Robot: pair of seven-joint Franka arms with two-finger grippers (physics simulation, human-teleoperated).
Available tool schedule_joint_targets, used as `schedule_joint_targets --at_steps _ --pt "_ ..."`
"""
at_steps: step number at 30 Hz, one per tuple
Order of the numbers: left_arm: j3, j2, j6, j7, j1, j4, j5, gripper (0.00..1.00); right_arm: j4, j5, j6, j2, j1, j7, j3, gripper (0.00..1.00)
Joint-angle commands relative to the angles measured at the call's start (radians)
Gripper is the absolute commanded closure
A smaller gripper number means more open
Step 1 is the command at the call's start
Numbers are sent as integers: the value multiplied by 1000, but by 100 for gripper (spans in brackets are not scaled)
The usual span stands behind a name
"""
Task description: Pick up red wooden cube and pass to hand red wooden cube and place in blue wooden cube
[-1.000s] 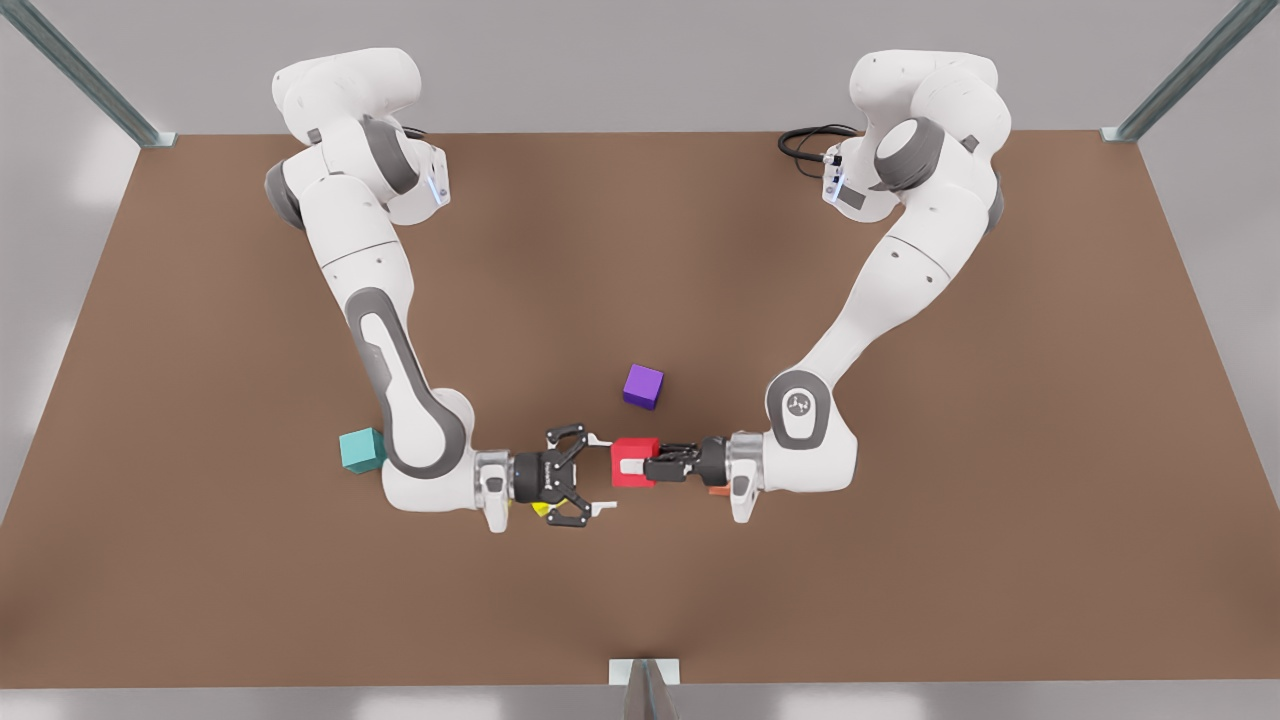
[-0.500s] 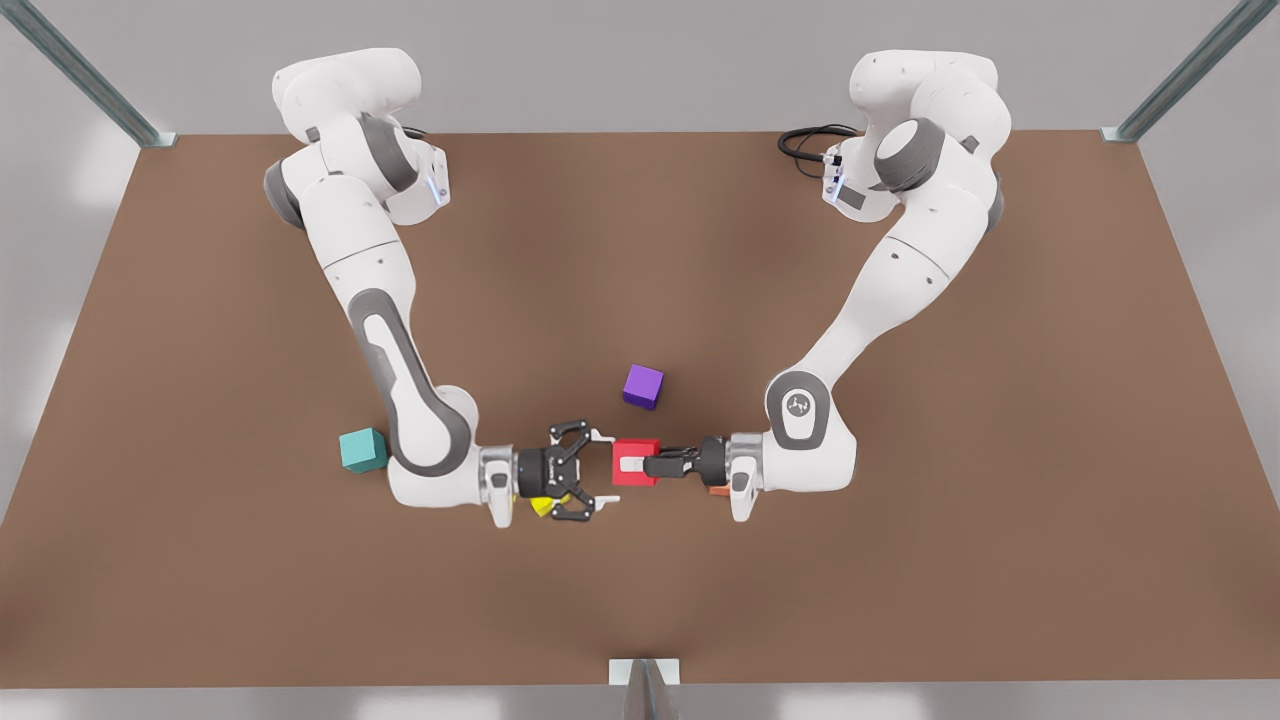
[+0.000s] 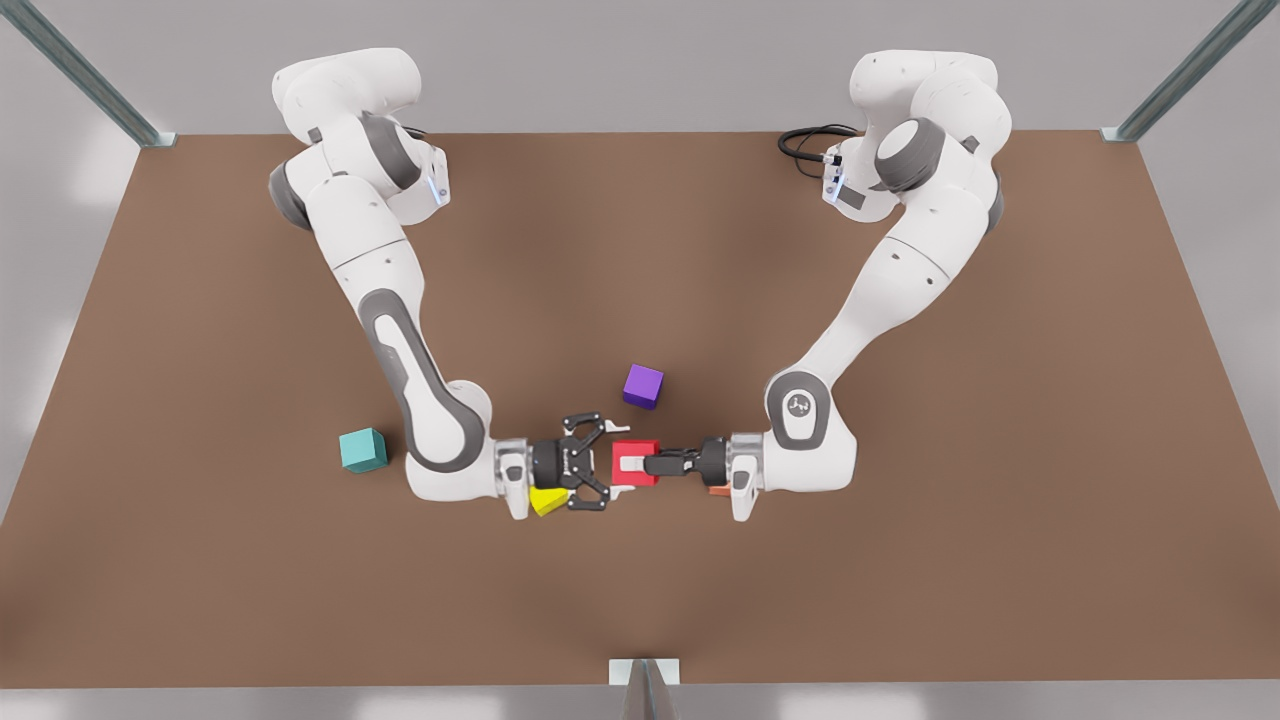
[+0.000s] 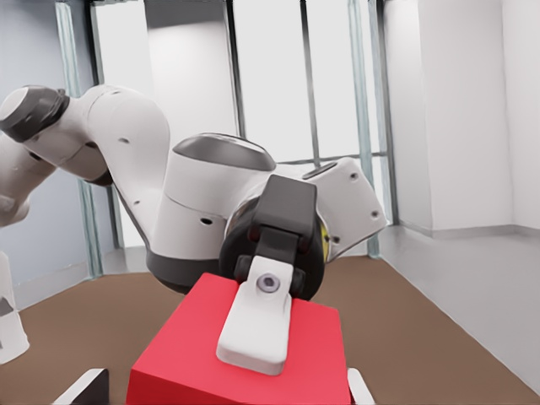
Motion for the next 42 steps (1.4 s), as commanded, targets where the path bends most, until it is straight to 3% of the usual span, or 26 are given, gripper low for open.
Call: schedule_joint_targets --at_steps 1,13,14,15,16,17,19,20,21,24,26,34,36,37,39,42 --pt "-1 -2 0 69 -1 0 -17 36 1 8 3 1 0 -5 6 0" --pt "-8 -3 0 66 1 0 -20 36 6 16 43 25 20 -5 14 0" --pt "-8 -3 0 66 -1 0 -20 36 7 16 43 25 20 -4 15 10" --pt "-8 -3 0 66 -1 0 -20 36 6 16 43 25 20 -5 20 28" --pt "-8 -3 0 67 -1 0 -20 36 6 16 43 25 20 -5 20 56" --pt "-8 -3 0 67 -1 0 -20 36 6 16 43 25 20 -5 20 66" --pt "-8 -2 0 67 -1 0 -20 36 4 16 43 27 20 -5 20 66" --pt "-8 -3 0 69 -1 0 -20 24 4 16 44 27 20 -5 21 66" --pt "-8 -3 0 69 1 0 -20 22 4 17 46 27 20 -5 21 66" --pt "-8 -3 0 67 1 0 -20 22 2 22 44 27 19 -5 21 65" --pt "-8 -2 0 69 1 0 -20 0 2 22 44 27 19 -5 21 65" --pt "-8 -29 -143 61 109 -21 9 0 -1 -52 34 15 -26 -5 8 65" --pt "-11 -89 -207 -29 188 -53 171 0 -28 -301 -20 2 -127 -2 6 65" --pt "-10 -144 -354 -167 231 -41 441 0 -34 -507 -32 -19 -182 13 6 65" --pt "-11 -201 -899 -188 260 147 1015 0 -34 -865 -83 -74 -247 102 -20 65" --pt "-2 -353 -968 -189 280 166 1463 0 -33 -1159 -177 -182 -236 172 -169 63"
